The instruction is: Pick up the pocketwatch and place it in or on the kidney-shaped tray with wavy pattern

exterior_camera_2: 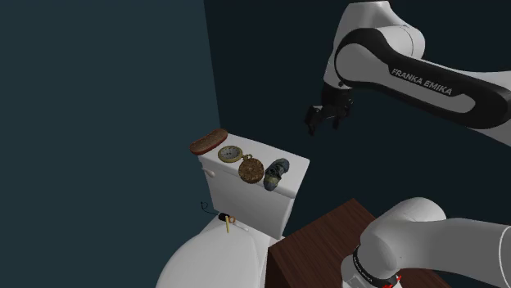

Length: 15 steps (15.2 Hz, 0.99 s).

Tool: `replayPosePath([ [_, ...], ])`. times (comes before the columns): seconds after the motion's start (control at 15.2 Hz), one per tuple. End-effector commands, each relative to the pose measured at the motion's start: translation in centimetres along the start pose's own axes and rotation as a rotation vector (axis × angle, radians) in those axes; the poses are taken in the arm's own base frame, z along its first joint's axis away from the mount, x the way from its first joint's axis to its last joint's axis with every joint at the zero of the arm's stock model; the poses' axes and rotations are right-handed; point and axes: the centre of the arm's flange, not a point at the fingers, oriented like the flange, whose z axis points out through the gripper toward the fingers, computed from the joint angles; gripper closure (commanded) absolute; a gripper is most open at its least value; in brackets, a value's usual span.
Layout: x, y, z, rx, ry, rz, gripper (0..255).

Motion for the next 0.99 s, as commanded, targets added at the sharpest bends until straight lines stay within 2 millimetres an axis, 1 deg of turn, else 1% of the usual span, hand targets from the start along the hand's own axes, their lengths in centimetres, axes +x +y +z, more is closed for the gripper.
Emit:
replayPosePath([
  [0.0, 0.0, 0.0, 0.0, 0.0, 0.0, 0.0, 0],
  [0.92, 11.7, -6.7, 12.9, 0.001, -0.017, 0.041, 0],
])
